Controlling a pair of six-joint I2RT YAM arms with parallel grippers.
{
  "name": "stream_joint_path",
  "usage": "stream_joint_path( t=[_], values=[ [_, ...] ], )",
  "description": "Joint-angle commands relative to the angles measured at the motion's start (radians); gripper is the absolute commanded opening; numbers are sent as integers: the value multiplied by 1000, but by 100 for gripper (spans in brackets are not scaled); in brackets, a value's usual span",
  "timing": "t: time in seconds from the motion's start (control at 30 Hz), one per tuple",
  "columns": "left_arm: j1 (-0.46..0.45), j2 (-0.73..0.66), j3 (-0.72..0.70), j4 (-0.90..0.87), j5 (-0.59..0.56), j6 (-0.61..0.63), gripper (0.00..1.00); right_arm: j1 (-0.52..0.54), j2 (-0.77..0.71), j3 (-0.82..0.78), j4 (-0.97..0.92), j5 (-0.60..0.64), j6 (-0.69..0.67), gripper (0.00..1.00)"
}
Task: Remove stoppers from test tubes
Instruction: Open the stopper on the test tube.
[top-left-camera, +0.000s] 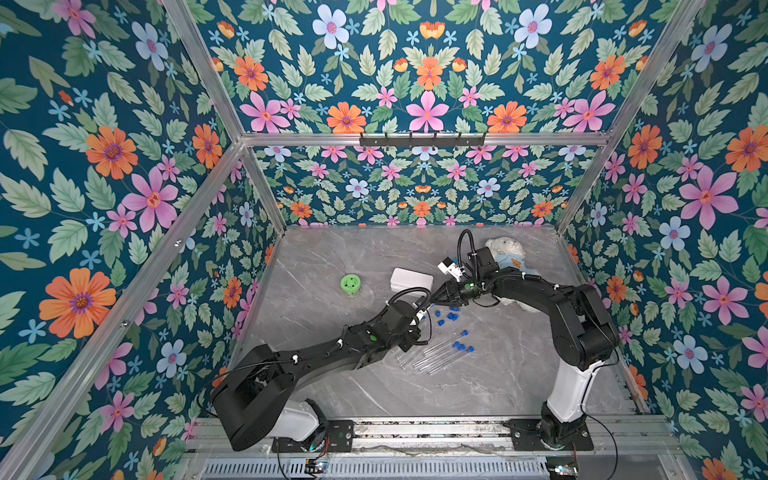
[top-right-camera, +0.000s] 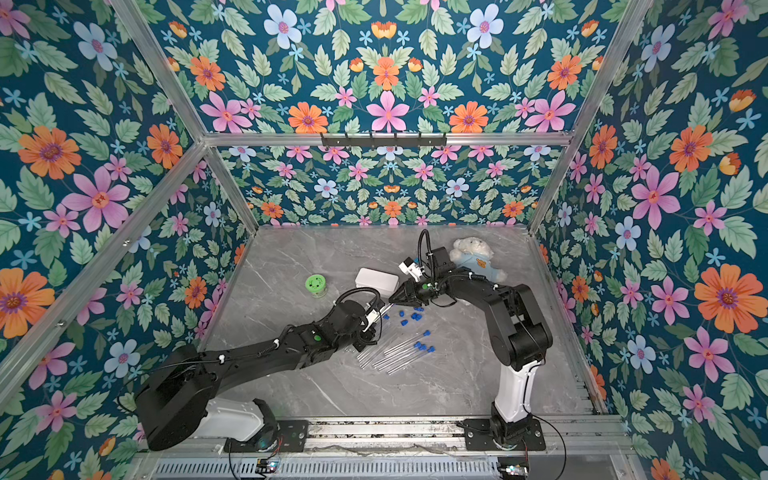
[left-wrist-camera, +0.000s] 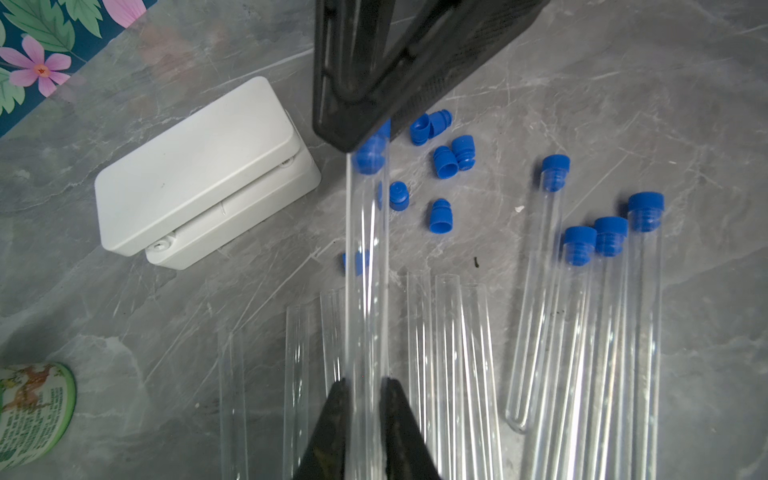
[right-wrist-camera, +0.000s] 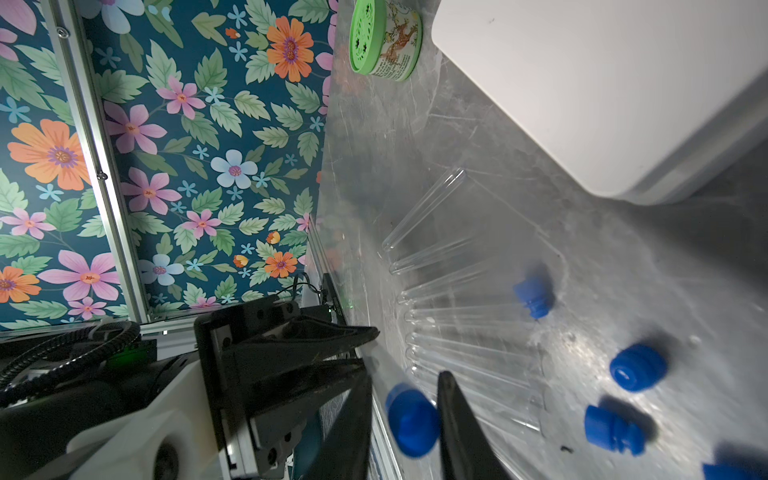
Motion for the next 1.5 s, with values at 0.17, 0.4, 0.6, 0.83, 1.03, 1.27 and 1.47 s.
stream_joint_path(
  t=[0.17,0.4,0.6,0.83,1.03,1.27,1.47],
  values=[
    [-1,0,1,14,3,1,2,3,1,0,22,-21,0,24],
    [0,0,0,11,1,0,2,2,3,-2,29,-20,7,19],
    [-1,-3,-1,11,-1,1,2,2,1,-3,29,-19,7,15],
    [-1,-6,-1,9,-2,-1,2,1,-5,-6,30,-19,5,12],
    [-1,-16,-10,8,-11,-2,1,-16,-9,-25,77,-40,39,10],
    [-1,-21,-14,8,-15,-4,1,-35,-19,-54,149,-66,88,9],
    [-2,-21,-12,-5,-23,1,0,-46,-24,-61,153,-59,93,8]
  ],
)
